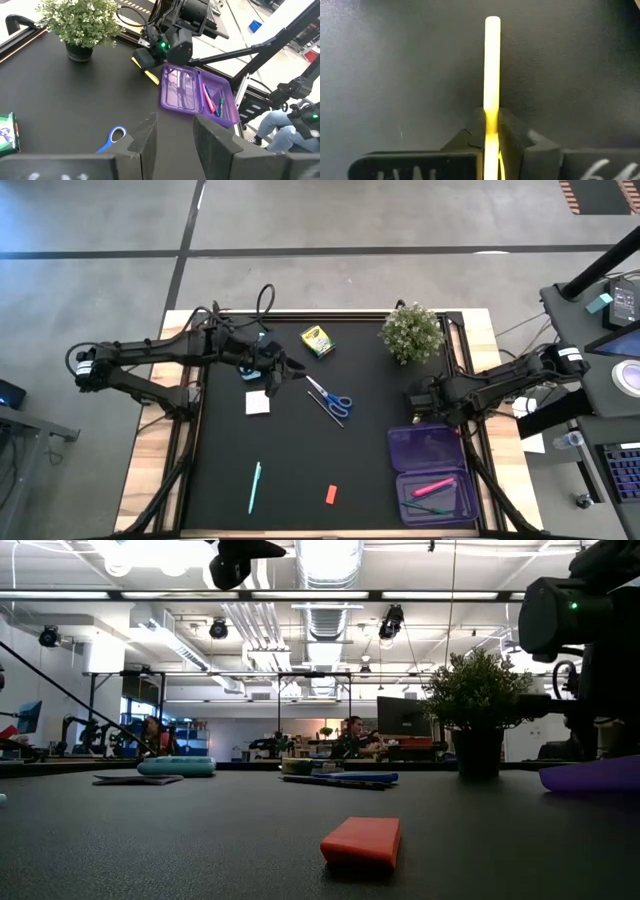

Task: Pack school essentials
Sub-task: Put the yellow pen into the supply box

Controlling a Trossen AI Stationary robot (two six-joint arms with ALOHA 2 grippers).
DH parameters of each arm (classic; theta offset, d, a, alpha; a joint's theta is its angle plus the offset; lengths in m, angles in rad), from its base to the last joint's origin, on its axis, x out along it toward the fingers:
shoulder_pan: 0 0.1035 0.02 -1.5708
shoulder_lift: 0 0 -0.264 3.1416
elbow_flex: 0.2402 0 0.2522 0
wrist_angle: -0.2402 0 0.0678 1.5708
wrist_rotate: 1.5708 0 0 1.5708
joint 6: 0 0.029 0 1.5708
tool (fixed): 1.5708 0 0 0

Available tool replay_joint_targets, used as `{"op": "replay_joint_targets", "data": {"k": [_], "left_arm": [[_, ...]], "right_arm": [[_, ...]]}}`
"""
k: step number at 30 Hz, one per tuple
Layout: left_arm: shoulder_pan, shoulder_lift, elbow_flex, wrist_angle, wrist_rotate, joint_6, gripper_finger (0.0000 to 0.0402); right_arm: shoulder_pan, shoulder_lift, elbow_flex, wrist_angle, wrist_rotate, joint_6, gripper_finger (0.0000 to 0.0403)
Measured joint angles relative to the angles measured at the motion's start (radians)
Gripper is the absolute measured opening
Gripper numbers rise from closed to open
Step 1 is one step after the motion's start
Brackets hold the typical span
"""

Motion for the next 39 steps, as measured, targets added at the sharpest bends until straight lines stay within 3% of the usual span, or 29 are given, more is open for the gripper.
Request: {"op": "replay_joint_targets", "data": {"k": [4,12,19,26,39], "left_arm": [[0.000,0.000,0.000,0.000,0.000,0.000,0.0107],[0.000,0.000,0.000,-0.001,0.000,-0.018,0.0107],[0.000,0.000,0.000,-0.018,0.000,-0.028,0.0107],[-0.001,0.000,0.000,-0.023,0.000,-0.081,0.0107],[-0.045,0.000,0.000,-0.023,0.000,-0.184,0.0107]], "right_arm": [[0.000,-0.025,0.021,-0.010,0.012,-0.037,0.0018],[-0.001,-0.087,0.073,-0.041,0.145,-0.062,0.0017],[0.020,-0.153,0.187,-0.014,0.137,-0.345,0.0016],[0.117,-0.148,0.373,-0.002,-0.008,-0.731,0.0016],[0.418,0.032,0.554,-0.046,-0.284,-1.039,0.0018]]}}
